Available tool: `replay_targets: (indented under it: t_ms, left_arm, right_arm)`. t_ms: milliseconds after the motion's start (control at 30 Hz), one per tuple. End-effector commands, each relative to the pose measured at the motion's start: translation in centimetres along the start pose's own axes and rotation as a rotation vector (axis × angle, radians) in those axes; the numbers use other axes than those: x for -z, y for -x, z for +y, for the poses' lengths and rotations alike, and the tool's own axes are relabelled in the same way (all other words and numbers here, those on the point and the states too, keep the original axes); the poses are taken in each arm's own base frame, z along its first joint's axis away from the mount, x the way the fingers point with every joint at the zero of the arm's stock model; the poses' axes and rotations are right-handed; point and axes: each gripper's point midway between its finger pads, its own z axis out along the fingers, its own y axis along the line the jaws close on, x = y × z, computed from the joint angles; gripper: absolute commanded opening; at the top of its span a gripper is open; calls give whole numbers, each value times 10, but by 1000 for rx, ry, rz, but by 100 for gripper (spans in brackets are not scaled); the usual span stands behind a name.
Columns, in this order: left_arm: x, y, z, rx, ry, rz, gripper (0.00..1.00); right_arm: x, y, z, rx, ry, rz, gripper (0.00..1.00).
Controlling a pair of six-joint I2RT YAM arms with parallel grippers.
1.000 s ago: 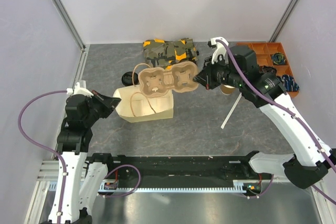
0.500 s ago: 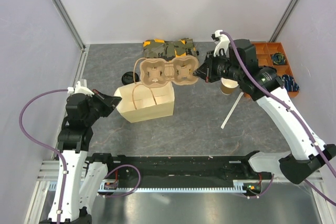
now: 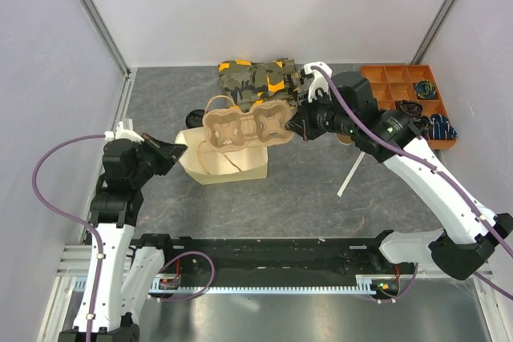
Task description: Pack the takeout coffee
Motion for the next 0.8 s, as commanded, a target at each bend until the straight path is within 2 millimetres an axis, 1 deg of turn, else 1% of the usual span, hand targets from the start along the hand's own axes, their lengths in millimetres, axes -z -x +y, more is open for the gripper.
replay_targets:
  t_ms: [0, 67, 233, 267, 300, 367, 400, 467, 500, 600, 633, 700, 767]
  left_arm:
    - [1, 0, -11, 36, -28, 14, 2]
    - [2, 0, -11, 41, -29, 11, 2]
    - [4, -3, -9, 41, -36, 10, 2]
    - [3, -5, -8, 34, -36, 15, 2]
    - [3, -7, -7, 28, -37, 22, 2]
    - [2, -8, -5, 15, -35, 24, 2]
    - [1, -10, -1, 15, -28, 27, 2]
    - [0, -12, 2, 9, -27, 26, 2]
    - [0, -12, 3, 8, -22, 24, 2]
    - [-1, -11, 3, 5, -24, 19, 2]
    - [-2, -11, 4, 5, -21, 21, 2]
    - [-2, -10, 5, 5, -19, 17, 2]
    - [-3, -10, 6, 8, -11, 17, 2]
  right_arm:
    - [3, -4, -21, 97, -129, 15, 0]
    - [2, -9, -28, 130, -176, 36, 0]
    - [-2, -11, -30, 125, -192, 51, 0]
    - [-3, -9, -36, 113, -231, 46, 0]
    - [-3, -6, -37, 107, -238, 39, 0]
    - [-3, 1, -31, 82, -188, 22, 0]
    - [-2, 8, -17, 44, -102, -14, 0]
    - [5, 16, -9, 33, -52, -62, 0]
    - [6, 21, -7, 34, -50, -82, 0]
    - [6, 28, -21, 35, -129, -77, 0]
    - [8, 33, -23, 47, -135, -93, 0]
    - [13, 51, -18, 60, -121, -158, 0]
    - [17, 62, -14, 77, -107, -198, 0]
